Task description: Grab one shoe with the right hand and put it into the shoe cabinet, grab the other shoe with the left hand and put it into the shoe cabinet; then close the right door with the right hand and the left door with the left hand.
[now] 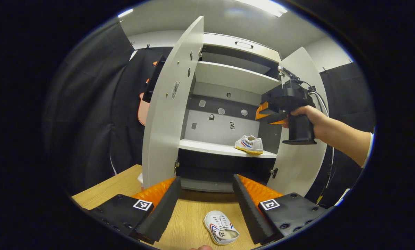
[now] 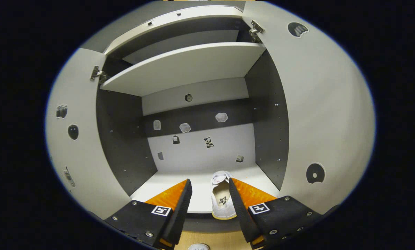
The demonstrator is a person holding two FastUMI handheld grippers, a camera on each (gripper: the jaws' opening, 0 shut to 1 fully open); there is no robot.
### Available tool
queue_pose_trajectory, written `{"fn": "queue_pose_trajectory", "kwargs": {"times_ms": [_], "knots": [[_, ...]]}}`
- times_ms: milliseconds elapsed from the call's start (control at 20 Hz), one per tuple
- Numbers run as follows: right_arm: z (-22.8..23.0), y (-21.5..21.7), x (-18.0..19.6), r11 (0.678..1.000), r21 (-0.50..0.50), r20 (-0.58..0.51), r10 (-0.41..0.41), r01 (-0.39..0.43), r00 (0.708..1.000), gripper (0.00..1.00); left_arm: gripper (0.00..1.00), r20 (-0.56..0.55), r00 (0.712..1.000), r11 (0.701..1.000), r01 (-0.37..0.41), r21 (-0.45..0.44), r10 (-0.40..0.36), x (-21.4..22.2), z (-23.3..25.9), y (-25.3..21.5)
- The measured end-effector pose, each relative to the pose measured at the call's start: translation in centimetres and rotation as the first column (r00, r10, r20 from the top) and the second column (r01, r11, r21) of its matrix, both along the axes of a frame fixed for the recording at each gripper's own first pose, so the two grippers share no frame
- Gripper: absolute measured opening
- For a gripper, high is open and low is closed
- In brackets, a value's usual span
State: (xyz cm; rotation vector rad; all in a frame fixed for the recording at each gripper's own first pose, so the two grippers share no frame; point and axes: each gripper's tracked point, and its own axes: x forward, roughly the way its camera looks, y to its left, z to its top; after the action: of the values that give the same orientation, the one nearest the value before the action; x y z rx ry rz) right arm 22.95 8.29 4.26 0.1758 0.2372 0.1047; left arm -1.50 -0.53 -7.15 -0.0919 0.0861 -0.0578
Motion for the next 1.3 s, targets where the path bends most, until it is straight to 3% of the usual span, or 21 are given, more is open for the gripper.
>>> {"fn": "queue_pose_trajectory", "kwargs": {"times_ms": [250, 500, 650, 800, 1100, 1200, 1300], "knots": [[-1.6, -0.9, -8.3, 0.998, -0.034, 0.072, 0.053, -0.051, 0.996, 0.69, 0.96, 0.009, 1.0, 1.0, 0.012, 0.005, -0.012, -0.1, 0.1, -0.5], [-4.0, -2.9, -15.0, 0.989, -0.147, 0.175, 0.051, -0.025, 0.983, 0.75, 0.97, -0.003, 0.999, 0.999, 0.032, 0.021, -0.032, 0.0, -0.4, -1.2], [-5.6, -3.3, -19.5, 0.98, -0.2, 0.234, 0.062, -0.014, 0.97, 0.76, 0.94, -0.036, 0.999, 0.999, 0.042, 0.035, -0.041, -0.3, -1.9, -1.4], [-7.8, -4.1, -23.0, 0.985, -0.172, 0.23, 0.033, 0.008, 0.973, 0.77, 0.96, -0.126, 0.991, 0.997, 0.056, 0.045, -0.05, -0.7, -5.4, -1.5], [-8.5, -6.6, -24.6, 0.986, -0.159, 0.231, -0.008, 0.046, 0.973, 0.82, 0.97, -0.298, 0.952, 0.996, 0.081, 0.03, -0.069, -0.1, -10.8, -1.5], [-8.7, -7.1, -24.8, 0.99, -0.133, 0.222, -0.019, 0.049, 0.975, 0.83, 0.97, -0.383, 0.918, 0.993, 0.118, 0.018, -0.102, -0.3, -13.8, -2.3], [-10.1, -7.5, -24.1, 0.991, -0.12, 0.214, -0.033, 0.06, 0.976, 0.83, 0.97, -0.501, 0.848, 0.983, 0.183, -0.026, -0.171, -1.1, -17.3, -4.0]]}}
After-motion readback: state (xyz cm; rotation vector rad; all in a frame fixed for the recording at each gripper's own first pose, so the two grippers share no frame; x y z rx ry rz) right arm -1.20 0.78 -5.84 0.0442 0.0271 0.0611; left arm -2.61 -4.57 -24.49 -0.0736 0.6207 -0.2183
